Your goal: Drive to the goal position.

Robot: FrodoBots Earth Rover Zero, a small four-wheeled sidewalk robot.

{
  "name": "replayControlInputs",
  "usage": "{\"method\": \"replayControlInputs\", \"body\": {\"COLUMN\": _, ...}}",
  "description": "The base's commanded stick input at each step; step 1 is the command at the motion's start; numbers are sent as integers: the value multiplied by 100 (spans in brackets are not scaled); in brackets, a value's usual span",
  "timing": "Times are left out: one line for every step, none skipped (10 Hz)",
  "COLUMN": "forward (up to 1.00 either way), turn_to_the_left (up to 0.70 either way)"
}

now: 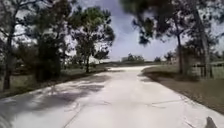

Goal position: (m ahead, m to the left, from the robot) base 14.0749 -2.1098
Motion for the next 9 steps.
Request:
{"method": "replayControlInputs", "body": {"forward": 70, "turn_to_the_left": 0}}
{"method": "replayControlInputs", "body": {"forward": 70, "turn_to_the_left": 0}}
{"method": "replayControlInputs", "body": {"forward": 70, "turn_to_the_left": 0}}
{"method": "replayControlInputs", "body": {"forward": 70, "turn_to_the_left": 0}}
{"method": "replayControlInputs", "body": {"forward": 70, "turn_to_the_left": 0}}
{"method": "replayControlInputs", "body": {"forward": 70, "turn_to_the_left": 0}}
{"method": "replayControlInputs", "body": {"forward": 70, "turn_to_the_left": 0}}
{"method": "replayControlInputs", "body": {"forward": 70, "turn_to_the_left": 0}}
{"method": "replayControlInputs", "body": {"forward": 70, "turn_to_the_left": 0}}
